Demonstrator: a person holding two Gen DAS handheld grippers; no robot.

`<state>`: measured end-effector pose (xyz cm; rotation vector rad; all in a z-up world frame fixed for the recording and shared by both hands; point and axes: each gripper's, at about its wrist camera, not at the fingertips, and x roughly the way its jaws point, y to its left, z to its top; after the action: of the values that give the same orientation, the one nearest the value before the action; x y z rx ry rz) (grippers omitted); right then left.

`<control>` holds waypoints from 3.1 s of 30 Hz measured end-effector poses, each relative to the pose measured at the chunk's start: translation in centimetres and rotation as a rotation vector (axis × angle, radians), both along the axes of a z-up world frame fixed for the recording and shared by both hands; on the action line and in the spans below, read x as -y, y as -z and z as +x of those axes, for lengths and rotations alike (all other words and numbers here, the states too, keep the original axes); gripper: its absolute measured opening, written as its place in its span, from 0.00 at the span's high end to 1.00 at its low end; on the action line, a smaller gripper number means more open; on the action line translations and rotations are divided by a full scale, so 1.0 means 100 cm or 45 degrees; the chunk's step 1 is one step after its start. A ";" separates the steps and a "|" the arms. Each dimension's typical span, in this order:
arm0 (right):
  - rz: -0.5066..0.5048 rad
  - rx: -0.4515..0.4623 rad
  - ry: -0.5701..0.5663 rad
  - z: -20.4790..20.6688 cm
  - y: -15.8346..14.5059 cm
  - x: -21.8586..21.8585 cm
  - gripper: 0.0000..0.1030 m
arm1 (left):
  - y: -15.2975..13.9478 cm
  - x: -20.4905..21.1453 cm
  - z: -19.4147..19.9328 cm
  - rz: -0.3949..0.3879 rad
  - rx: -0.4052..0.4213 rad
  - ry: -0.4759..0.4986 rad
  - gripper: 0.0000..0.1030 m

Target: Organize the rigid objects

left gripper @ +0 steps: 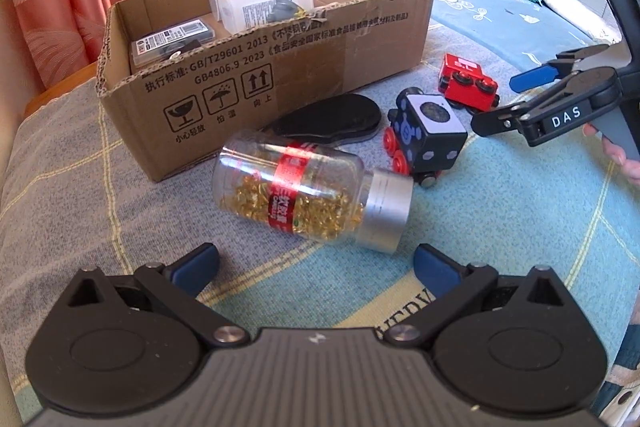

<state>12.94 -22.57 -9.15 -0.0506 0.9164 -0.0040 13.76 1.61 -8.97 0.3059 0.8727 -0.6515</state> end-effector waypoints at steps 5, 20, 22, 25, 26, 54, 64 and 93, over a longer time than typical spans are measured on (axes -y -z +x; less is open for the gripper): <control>-0.002 -0.007 -0.058 0.000 0.000 -0.001 0.00 | 0.001 0.003 0.008 -0.009 0.010 0.011 0.00; 0.007 -0.017 -0.440 0.025 0.002 -0.005 0.00 | 0.003 0.007 0.020 -0.033 0.038 0.026 0.00; 0.008 -0.008 -0.465 0.026 0.002 -0.006 0.00 | 0.003 0.008 0.022 -0.032 0.038 0.027 0.00; 0.009 -0.001 -0.483 0.027 0.003 -0.005 0.00 | 0.002 0.010 0.020 -0.025 0.054 0.025 0.01; 0.010 0.002 -0.483 0.027 0.003 -0.005 0.00 | 0.002 0.010 0.019 -0.023 0.057 0.022 0.01; -0.077 0.017 -0.551 0.025 -0.010 -0.008 0.45 | -0.016 0.017 0.012 -0.015 0.118 -0.024 0.04; -0.114 -0.001 -0.546 0.018 -0.020 -0.014 0.47 | -0.022 0.015 0.010 0.007 0.085 -0.024 0.06; -0.020 0.202 -0.401 0.112 -0.096 -0.029 0.10 | -0.108 0.011 0.020 -0.041 0.266 -0.041 0.06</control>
<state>24.15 -19.70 0.48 -0.2064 0.7424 0.2740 15.80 0.51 1.79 0.3239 0.6657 -0.5920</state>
